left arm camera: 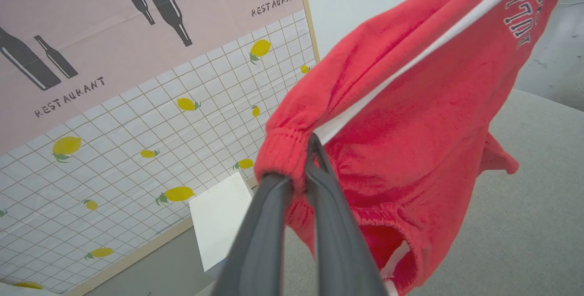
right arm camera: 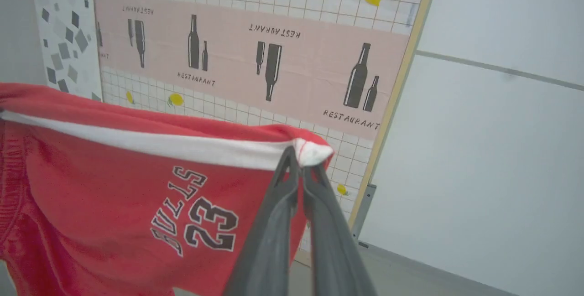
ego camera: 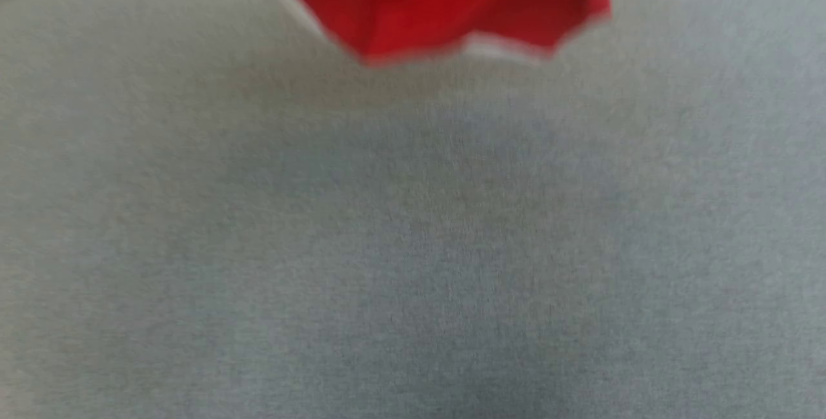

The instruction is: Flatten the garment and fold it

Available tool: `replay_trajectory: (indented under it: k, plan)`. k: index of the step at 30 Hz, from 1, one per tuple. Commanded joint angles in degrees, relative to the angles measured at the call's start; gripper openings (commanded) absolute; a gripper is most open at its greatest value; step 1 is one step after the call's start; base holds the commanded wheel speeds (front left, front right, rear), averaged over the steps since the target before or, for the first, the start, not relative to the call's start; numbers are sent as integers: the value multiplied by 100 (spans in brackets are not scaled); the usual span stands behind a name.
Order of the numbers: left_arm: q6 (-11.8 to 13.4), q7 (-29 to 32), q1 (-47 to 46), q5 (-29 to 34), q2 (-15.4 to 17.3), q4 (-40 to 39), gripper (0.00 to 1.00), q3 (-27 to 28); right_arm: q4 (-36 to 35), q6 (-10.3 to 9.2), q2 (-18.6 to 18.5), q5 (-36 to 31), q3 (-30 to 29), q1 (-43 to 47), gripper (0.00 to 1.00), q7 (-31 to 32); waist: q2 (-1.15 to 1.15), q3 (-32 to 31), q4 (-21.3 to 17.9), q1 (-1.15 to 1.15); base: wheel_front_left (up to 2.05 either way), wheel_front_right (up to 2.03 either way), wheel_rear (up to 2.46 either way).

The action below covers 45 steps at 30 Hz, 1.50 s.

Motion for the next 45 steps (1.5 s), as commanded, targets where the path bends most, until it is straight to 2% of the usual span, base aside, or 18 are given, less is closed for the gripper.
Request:
replay_trajectory:
  k: [1,7,11,13,14,19,24,32,37,45]
  plan:
    - [-18,-78,-319,149,-50,243,0,-32,294,-10,2,-61,72,-352,0,-249,0,870,-219,0,0,0,0]
    - [-22,-588,-1295,480,-267,1177,0,-267,1536,-10,242,-188,386,-1480,0,-1145,0,1388,-250,0,0,0,0]
    - [-23,-941,-1536,520,-414,1663,0,-411,2074,-10,360,-213,764,-1768,0,-1516,0,1583,-245,0,0,0,0]
    - [-23,-1044,-1497,447,-471,1808,0,-539,2272,-10,392,-177,947,-1758,0,-1640,0,1628,-228,0,0,0,0]
    - [-23,-1201,-1300,361,-498,1933,0,-704,2474,-10,399,-119,1236,-1589,0,-1774,0,1659,-200,0,0,0,0]
    - [-24,-1508,-411,227,-601,1913,0,-1079,2650,-10,273,23,1770,-892,0,-1911,0,1547,-117,0,0,0,0]
    - [66,-1763,788,69,-715,1654,0,-1397,2653,-10,30,240,2144,-14,0,-1840,0,1266,-58,0,0,0,0]
    - [434,-1986,2562,-110,-790,907,0,-1930,2259,-10,-613,735,2488,1632,0,-1362,0,660,16,0,0,0,0]
    - [729,-2040,3453,-200,-644,394,0,-2173,1778,-10,-1073,1079,2416,2734,0,-862,0,178,11,0,0,0,0]
    - [1022,-2070,4258,-285,-434,-201,0,-2405,1027,-10,-1486,1361,2000,3921,0,-99,0,-355,35,0,0,0,0]
